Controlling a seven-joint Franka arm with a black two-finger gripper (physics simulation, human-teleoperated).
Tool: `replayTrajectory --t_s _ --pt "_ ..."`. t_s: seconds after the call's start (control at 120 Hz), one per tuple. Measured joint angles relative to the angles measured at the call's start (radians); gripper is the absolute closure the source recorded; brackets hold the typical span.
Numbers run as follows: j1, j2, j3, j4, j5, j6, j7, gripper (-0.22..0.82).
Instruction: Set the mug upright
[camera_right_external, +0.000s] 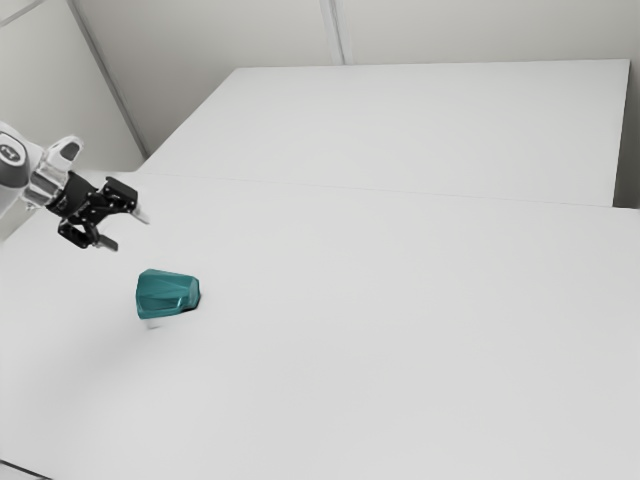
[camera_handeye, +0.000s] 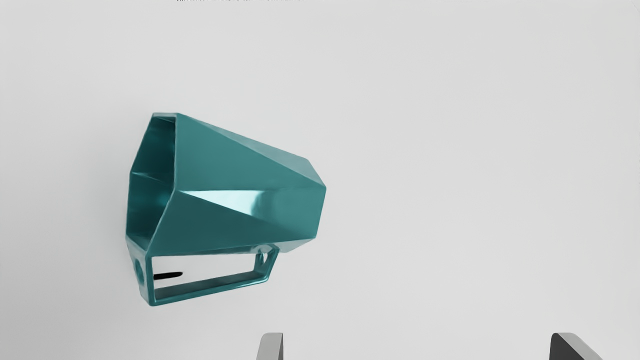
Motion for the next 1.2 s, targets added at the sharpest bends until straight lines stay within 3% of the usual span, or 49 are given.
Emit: replayTrajectory --t_s 0.267,0.408,0.775,1.2 --pt "0.012 0.15 0.151 0.007 -0.182 -0.05 0.2 0.03" --pt "0.014 0.253 0.189 0.051 -0.249 -0.094 0.312 0.03" --pt "0.061 0.465 0.196 0.182 -0.396 -0.23 0.56 0.03" --pt "0.077 0.546 0.179 0.192 -0.552 -0.31 0.747 0.05"
